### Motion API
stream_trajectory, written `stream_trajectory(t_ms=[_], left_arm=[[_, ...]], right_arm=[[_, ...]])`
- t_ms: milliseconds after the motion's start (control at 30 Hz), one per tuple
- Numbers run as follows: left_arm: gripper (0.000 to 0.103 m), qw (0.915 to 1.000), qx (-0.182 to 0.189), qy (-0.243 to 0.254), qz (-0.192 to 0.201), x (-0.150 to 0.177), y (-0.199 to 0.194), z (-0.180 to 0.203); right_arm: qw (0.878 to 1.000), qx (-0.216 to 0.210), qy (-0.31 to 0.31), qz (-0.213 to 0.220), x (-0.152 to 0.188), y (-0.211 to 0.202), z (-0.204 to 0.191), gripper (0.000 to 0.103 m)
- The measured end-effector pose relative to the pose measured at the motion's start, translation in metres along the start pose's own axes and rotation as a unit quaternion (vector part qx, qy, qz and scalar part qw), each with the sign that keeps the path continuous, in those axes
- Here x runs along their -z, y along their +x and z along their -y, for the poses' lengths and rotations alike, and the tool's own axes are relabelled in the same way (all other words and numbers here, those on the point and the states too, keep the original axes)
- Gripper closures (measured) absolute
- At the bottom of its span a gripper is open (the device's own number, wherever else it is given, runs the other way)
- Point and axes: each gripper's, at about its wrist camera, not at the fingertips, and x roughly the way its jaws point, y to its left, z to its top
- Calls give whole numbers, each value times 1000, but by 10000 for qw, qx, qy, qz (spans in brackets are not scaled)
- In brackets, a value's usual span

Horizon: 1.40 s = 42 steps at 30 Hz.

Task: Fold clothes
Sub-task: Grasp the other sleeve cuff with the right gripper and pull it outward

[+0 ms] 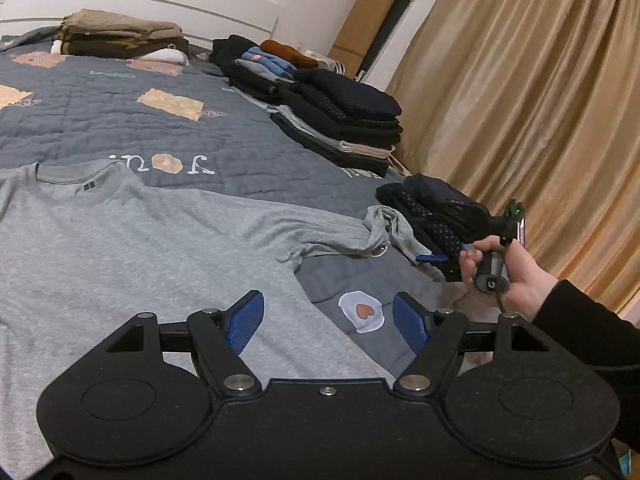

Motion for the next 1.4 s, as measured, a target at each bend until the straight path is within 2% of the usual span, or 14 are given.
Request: stream_trajectory(t_ms=[100,233,300,500,667,700,767,833,867,933,1033,1167,1300,1400], left_arm=[[33,10000,-27,31,-20,0,2,1],[33,9999,-75,62,-37,1,3,2],[33,9999,-79,58,-25,0,3,2],[33,9999,-106,95,4,0,3,3],[32,9998,-136,142,-20,1,5,3],[32,9998,-143,147,-24,1,5,3],[32,9997,-159,156,-27,1,5,3],[32,9998,-161,152,-9,1,4,2],[32,9998,-166,145,-2,1,4,2],[32,9998,-186,122,-8,1,3,0],[32,9997,-214,79,-22,1,4,-2],[32,9997,-208,117,-11,1,4,0],[32,9998,-182,129,-14,2,4,0],[32,9998,-169,135,-16,2,3,1]], right_arm=[[9997,31,256,42,-1,2,3,35],[9956,-177,917,-107,2,-1,12,33],[9941,-239,1052,-77,3,-3,13,30],[9842,-85,1768,-42,-4,10,31,27],[9813,45,1922,-82,-5,20,32,27],[9823,63,1874,-64,-6,21,30,30],[9889,159,1478,58,-10,21,21,48],[9924,282,1183,165,-12,18,16,86],[9933,321,1091,193,-15,17,15,90],[9961,372,765,249,-18,13,11,95],[9980,397,232,445,-21,1,1,96],[9946,410,-655,697,-26,-21,-22,97],[9813,449,-1530,1074,-35,-49,-50,97],[9632,472,-2160,1526,-41,-77,-70,97]])
